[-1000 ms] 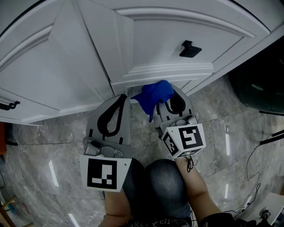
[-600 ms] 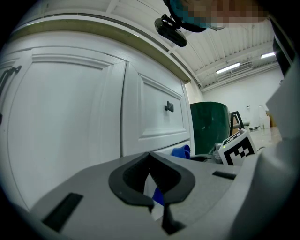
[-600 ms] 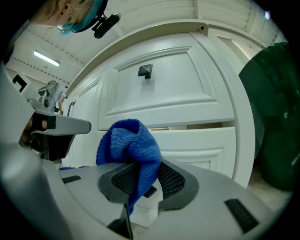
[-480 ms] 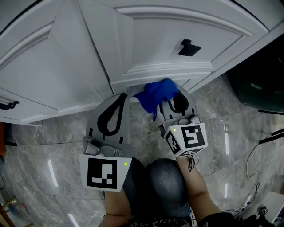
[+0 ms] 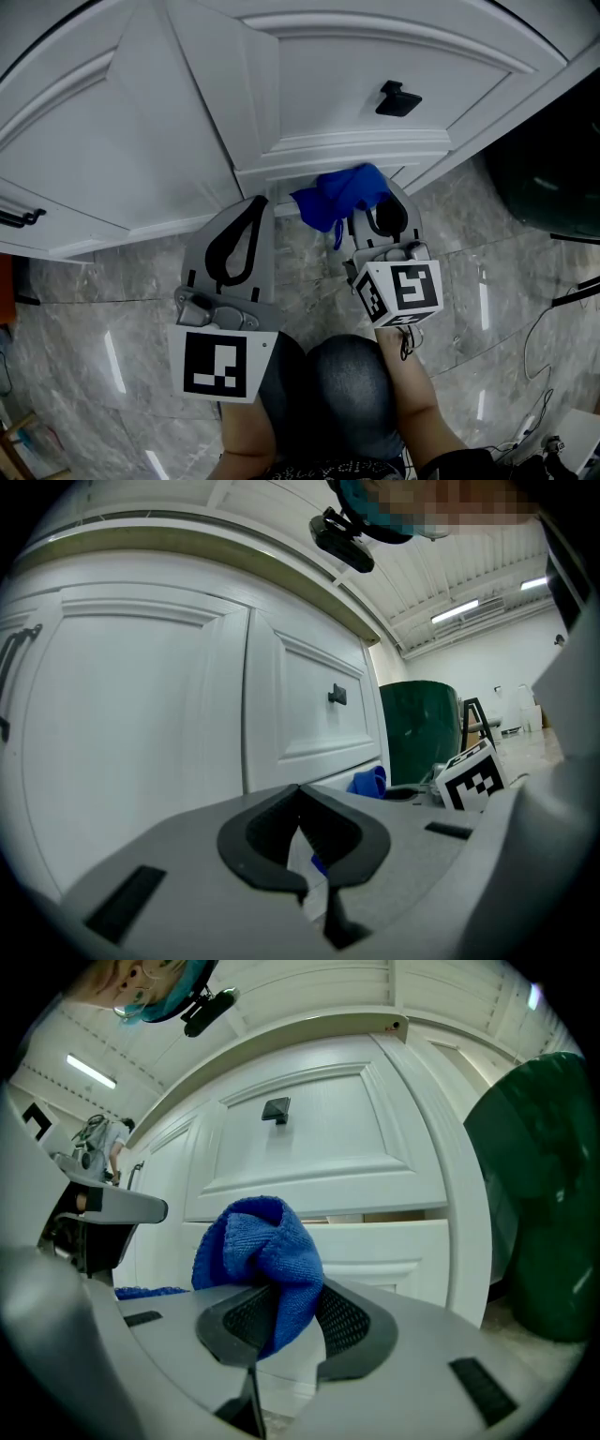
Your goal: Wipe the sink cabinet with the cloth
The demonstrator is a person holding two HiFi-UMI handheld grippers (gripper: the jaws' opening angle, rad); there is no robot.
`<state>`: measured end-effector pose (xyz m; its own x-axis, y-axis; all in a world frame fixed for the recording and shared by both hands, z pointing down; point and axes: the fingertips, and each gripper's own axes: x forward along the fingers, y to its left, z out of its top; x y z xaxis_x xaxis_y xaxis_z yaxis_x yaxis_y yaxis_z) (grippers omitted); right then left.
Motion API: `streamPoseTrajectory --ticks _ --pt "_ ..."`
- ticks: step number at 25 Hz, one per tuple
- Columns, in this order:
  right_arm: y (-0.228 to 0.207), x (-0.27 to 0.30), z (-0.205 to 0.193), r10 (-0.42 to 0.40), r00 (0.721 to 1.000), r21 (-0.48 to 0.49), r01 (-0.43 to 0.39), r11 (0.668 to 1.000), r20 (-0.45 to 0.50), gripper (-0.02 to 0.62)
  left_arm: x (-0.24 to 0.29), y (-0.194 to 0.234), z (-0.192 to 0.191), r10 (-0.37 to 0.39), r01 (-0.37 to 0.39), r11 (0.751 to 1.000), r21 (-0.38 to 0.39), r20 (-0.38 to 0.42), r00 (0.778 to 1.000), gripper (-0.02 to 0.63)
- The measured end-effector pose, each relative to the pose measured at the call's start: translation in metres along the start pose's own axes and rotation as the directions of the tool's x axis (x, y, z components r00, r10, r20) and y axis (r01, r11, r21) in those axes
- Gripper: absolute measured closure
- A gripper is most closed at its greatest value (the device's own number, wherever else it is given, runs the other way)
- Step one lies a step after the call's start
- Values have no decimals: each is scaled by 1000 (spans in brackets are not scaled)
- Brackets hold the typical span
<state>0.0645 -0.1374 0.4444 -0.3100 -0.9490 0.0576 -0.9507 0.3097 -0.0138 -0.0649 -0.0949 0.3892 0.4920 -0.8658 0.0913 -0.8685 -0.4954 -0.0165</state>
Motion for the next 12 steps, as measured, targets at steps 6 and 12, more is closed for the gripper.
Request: streamPoseTrajectory --ticks 6,12 --pt "-14 -3 -2 -49 999 -36 49 998 6 480 3 -5 0 -8 8 1000 7 0 1000 606" --pt "-36 -6 -9 -124 992 -154 121 981 -6 480 6 -11 1 -16 16 1000 15 -3 1000 606"
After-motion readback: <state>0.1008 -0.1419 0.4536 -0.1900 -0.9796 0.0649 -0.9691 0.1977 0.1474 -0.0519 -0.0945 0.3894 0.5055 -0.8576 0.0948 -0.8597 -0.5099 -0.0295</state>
